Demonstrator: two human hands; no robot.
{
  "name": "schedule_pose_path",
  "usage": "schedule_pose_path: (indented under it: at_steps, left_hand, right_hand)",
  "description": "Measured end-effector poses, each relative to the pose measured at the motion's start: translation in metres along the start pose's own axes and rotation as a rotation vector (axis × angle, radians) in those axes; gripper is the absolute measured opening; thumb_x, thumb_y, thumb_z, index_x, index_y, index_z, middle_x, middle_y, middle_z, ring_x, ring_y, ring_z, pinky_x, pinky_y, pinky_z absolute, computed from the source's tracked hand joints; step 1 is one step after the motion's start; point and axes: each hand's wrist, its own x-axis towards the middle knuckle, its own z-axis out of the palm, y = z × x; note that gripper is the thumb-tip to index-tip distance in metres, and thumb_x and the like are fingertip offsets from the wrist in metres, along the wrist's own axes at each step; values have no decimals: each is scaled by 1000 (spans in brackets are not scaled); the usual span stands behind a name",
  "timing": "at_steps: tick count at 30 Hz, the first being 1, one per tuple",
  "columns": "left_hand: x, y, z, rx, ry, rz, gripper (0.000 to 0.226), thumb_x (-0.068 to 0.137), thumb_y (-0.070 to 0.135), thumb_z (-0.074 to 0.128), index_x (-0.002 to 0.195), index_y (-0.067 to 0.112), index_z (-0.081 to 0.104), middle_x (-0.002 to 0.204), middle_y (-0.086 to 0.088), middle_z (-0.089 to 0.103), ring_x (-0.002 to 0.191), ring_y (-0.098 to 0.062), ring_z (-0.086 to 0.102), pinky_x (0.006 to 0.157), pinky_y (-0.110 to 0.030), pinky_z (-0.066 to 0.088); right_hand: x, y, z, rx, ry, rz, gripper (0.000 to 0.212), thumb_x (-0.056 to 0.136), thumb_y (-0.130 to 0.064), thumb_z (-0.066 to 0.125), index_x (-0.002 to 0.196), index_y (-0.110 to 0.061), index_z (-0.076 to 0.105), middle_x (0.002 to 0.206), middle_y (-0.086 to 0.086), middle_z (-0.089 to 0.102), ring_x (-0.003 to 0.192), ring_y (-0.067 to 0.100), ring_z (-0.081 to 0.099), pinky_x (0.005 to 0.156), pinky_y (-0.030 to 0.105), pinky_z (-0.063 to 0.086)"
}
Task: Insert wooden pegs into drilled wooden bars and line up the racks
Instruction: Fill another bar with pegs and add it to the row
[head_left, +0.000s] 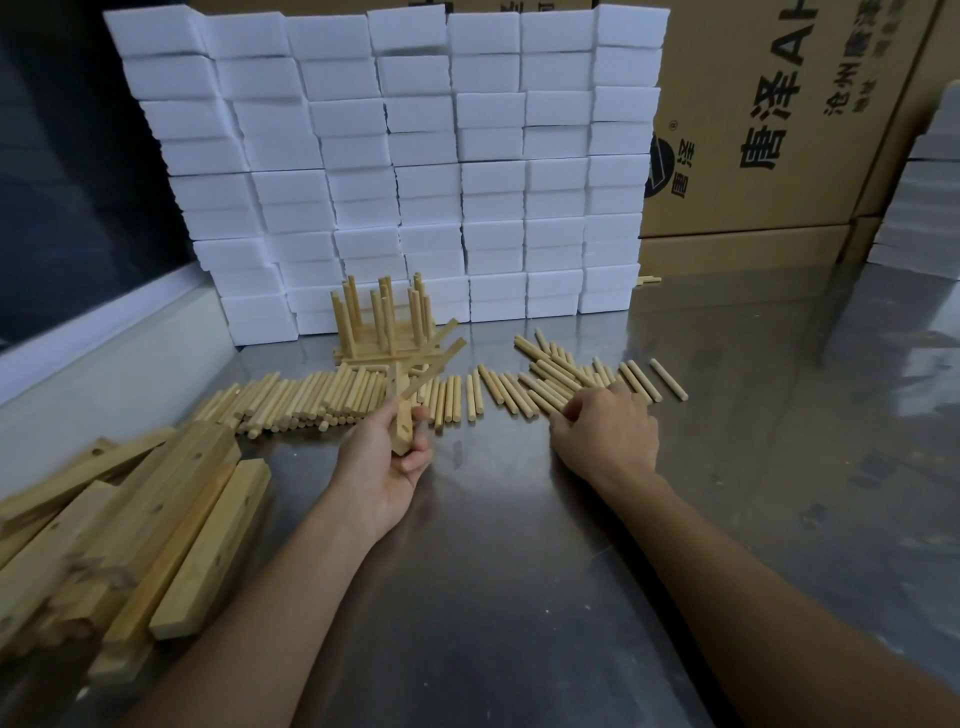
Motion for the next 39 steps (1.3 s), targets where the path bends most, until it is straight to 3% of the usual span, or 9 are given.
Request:
schedule_pose_path:
  at_steps: [6, 9, 12, 15, 19, 23, 26, 30, 39]
  left_hand:
    - [1, 0, -3, -8, -22, -16, 29, 106, 29, 38, 115, 5, 52, 66, -2, 49, 39, -6, 35, 28, -17, 24]
    - [-1, 1, -3, -2, -67, -24, 30, 106, 33, 37, 104, 9, 55, 57, 2, 41, 39, -6, 33, 27, -18, 23]
    - [-3, 1, -2, 27, -77, -10, 33, 105, 35, 38, 87, 12, 53, 53, 2, 37, 38, -8, 35, 27, -18, 22]
    - [-5, 1, -2, 44, -74, 2, 36, 105, 37, 39, 82, 12, 51, 52, 2, 37, 40, -9, 37, 28, -18, 23]
    - [-5, 2, -2, 23, -80, -4, 39, 106, 37, 36, 80, 12, 49, 51, 1, 39, 39, -9, 37, 28, -17, 23]
    - [-5, 1, -1, 9, -68, -10, 41, 106, 39, 33, 80, 11, 47, 51, 0, 40, 38, -9, 37, 27, -17, 22]
    - [-5, 0, 0, 22, -51, -2, 43, 106, 41, 33, 78, 12, 46, 50, -1, 39, 37, -10, 36, 27, -18, 21]
    - [-6, -1, 0, 61, -43, 23, 48, 106, 44, 30, 74, 12, 46, 47, -1, 36, 35, -11, 35, 27, -19, 17]
    - [-5, -1, 0, 97, -34, 30, 47, 106, 46, 29, 78, 12, 47, 45, -1, 33, 34, -12, 34, 27, -18, 16]
  right_hand:
    - [0, 0, 2, 118, 94, -48, 16, 94, -29, 60, 91, -15, 69, 92, 3, 65, 86, 20, 60, 85, 41, 53]
    - [0, -1, 1, 419, 144, -59, 10, 95, -29, 63, 94, -19, 66, 78, -9, 65, 72, 8, 61, 70, 27, 53]
    - [-4, -5, -2, 744, 173, -73, 5, 92, -27, 70, 94, -23, 67, 78, -12, 67, 73, 4, 65, 64, 13, 51]
    - [-8, -10, -6, 995, 106, -56, 8, 92, -20, 70, 88, -27, 70, 79, -4, 74, 78, 11, 71, 70, 21, 59]
    - [-10, -15, -12, 1202, -68, 23, 17, 98, -12, 60, 94, -25, 70, 81, -6, 77, 67, 2, 68, 58, 12, 51]
    - [-11, -16, -12, 1311, -136, 102, 14, 94, -18, 66, 98, -9, 75, 83, 0, 78, 68, 5, 71, 55, 14, 52]
    - [-10, -17, -13, 1359, -136, 158, 23, 92, -28, 70, 97, -6, 74, 88, 1, 78, 75, 10, 74, 54, 15, 52]
    - [-9, -19, -15, 1481, -230, 198, 27, 95, -27, 66, 103, -2, 71, 90, 9, 77, 66, 10, 70, 53, 18, 52]
    - [-16, -32, -17, 1518, -352, 153, 32, 102, -21, 54, 101, 7, 69, 93, 15, 77, 73, 13, 71, 68, 24, 57]
